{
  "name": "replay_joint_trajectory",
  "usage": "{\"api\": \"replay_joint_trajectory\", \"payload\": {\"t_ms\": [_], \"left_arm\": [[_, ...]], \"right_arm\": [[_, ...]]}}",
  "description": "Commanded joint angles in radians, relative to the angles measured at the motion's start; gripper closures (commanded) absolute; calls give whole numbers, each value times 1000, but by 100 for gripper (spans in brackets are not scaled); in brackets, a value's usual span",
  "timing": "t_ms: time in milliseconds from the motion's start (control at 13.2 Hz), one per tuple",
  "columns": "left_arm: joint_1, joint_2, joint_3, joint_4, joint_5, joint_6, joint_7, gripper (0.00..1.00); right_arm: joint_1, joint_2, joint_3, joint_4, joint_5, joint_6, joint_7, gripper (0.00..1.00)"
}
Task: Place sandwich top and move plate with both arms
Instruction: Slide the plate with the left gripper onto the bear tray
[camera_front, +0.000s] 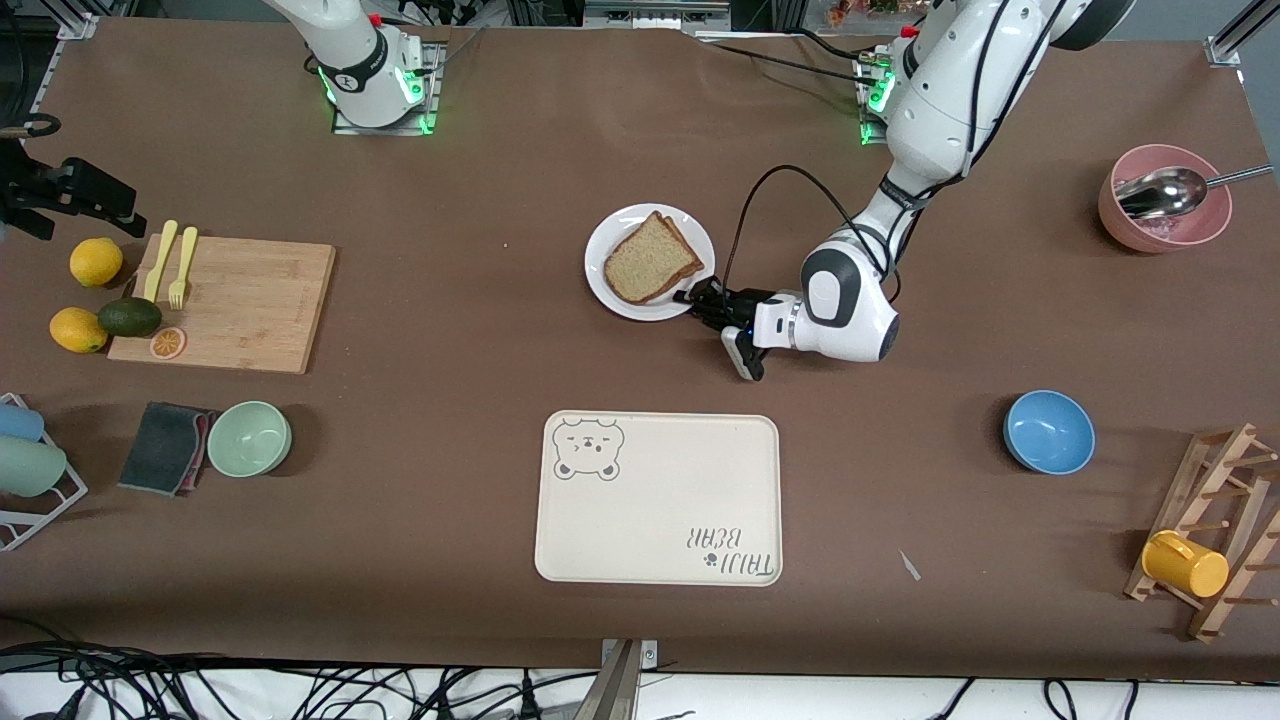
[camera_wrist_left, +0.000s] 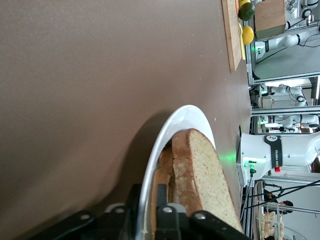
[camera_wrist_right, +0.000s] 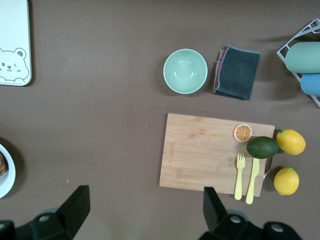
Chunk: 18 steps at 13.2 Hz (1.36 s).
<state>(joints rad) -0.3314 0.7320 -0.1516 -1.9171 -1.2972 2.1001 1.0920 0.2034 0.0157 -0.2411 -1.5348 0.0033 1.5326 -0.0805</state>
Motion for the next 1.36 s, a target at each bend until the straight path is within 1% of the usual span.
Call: {"api": "replay_joint_trajectory", "payload": {"t_ms": [0, 303, 910, 1061, 1289], "left_arm": [[-6, -6, 3, -16, -24, 6, 32, 99], [-3, -10, 1, -16, -24, 5, 32, 100], [24, -57, -2, 6, -39, -9, 9, 100], [32, -60, 0, 42, -39, -11, -32, 100], [49, -45, 0, 140, -40, -9, -107, 100]], "right_arm": [[4, 24, -3, 45, -5, -28, -4, 0], [1, 24, -4, 45, -3, -29, -4, 0], [-4, 23, -6, 45, -2, -31, -5, 0], [-4, 23, -6, 45, -2, -57, -5, 0], [2, 23, -4, 47, -3, -51, -4, 0]]}}
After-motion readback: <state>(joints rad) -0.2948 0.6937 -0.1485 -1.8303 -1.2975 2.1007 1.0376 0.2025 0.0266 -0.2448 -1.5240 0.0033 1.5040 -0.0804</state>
